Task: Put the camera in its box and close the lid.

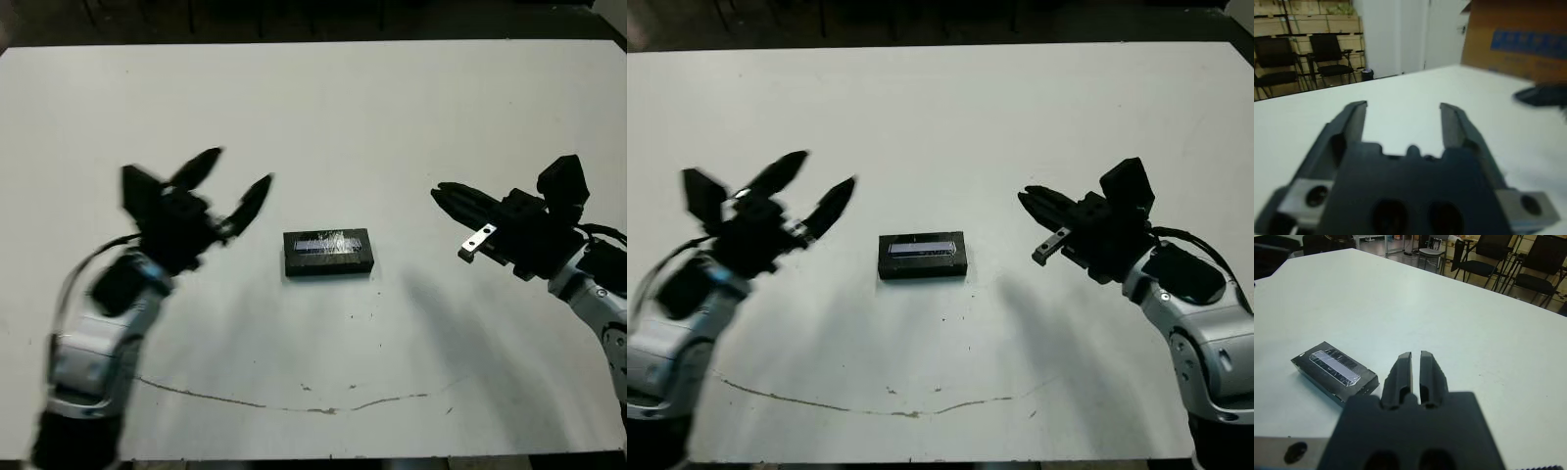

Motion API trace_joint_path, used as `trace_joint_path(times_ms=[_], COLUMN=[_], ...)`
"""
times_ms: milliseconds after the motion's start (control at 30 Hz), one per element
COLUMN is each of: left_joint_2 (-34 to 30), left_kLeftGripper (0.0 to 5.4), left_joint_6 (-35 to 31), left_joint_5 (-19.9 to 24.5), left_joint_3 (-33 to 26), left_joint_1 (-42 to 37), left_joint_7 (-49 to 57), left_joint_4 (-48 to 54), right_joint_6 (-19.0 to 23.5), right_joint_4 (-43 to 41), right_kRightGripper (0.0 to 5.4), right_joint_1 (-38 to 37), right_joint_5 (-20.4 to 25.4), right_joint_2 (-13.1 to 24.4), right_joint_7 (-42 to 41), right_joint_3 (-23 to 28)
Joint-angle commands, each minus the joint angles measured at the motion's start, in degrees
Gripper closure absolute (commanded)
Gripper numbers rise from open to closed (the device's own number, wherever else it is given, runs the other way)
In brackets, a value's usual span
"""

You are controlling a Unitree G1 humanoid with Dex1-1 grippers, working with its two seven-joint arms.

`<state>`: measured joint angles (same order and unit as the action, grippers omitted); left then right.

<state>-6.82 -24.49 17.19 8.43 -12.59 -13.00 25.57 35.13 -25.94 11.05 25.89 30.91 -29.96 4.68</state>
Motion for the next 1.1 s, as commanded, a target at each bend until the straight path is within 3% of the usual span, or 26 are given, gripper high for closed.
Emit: trace_joint_path(times_ms=[33,267,433,900,1100], left_joint_2=[2.9,9.9,12.1,9.1,8.3], left_kLeftGripper=[3.1,4.41,5.38,5.38,5.38], left_joint_6=[-5.0,-11.2,-9.7,-16.4,-15.9], left_joint_5=[-2.5,-7.8,-10.7,-12.5,-9.3], left_joint_3=[3.7,11.2,13.8,12.2,9.4], left_joint_1=[-0.4,-1.1,0.3,5.7,8.7], left_joint_7=[3.9,10.3,10.6,8.2,5.4], left_joint_4=[-0.3,-7.0,-15.6,-19.8,-11.5], right_joint_6=[-0.1,-0.3,-0.3,0.5,0.7], right_joint_4=[0.7,1.2,1.5,0.1,-0.5], right_kRightGripper=[5.4,5.4,5.4,5.4,5.4], right_joint_1=[-0.8,-1.1,-1.0,-1.1,-1.5], right_joint_5=[-0.2,0.6,1.1,0.9,1.1], right_joint_2=[-0.5,-0.5,-0.5,0.2,-0.2], right_joint_7=[0.3,0.2,-0.4,-0.5,0.1], right_joint_3=[0.1,1.1,1.2,0.8,1.0])
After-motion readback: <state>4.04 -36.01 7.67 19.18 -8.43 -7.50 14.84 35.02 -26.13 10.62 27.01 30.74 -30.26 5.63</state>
